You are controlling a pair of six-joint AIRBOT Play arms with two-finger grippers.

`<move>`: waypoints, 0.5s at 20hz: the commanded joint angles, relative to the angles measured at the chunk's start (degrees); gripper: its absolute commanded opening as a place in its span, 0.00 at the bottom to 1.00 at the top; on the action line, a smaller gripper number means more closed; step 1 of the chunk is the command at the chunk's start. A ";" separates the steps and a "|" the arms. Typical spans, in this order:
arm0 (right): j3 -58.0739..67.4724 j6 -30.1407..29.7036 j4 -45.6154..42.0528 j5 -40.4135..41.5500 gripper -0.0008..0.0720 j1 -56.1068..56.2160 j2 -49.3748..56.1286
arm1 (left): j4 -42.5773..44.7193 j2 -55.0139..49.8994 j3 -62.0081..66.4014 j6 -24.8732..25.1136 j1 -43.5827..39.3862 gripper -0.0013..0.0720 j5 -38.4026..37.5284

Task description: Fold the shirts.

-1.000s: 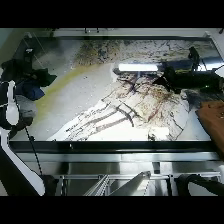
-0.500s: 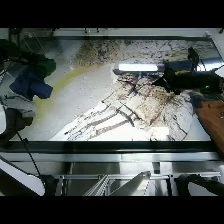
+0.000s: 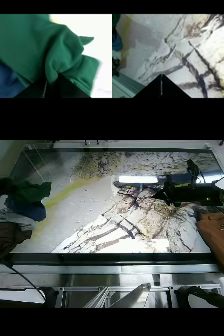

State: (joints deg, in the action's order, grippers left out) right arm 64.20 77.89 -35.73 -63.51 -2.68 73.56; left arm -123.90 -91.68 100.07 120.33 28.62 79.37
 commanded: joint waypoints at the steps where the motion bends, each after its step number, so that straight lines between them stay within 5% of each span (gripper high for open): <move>1: 0.02 -0.13 0.04 0.28 0.04 0.04 0.02 | -23.47 6.84 4.31 4.15 -1.60 0.05 7.10; 6: 0.02 -1.38 0.00 -0.20 0.04 -0.15 -0.04 | -25.64 10.10 18.67 2.89 -18.91 0.05 3.34; 10: 0.02 -1.64 -0.61 -5.55 0.04 -2.12 -2.27 | -24.02 9.94 12.04 -0.55 -30.69 0.05 2.19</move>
State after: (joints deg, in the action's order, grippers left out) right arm 64.20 76.64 -35.81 -65.56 -3.62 72.71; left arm -147.72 -82.15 114.45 121.75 5.65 82.65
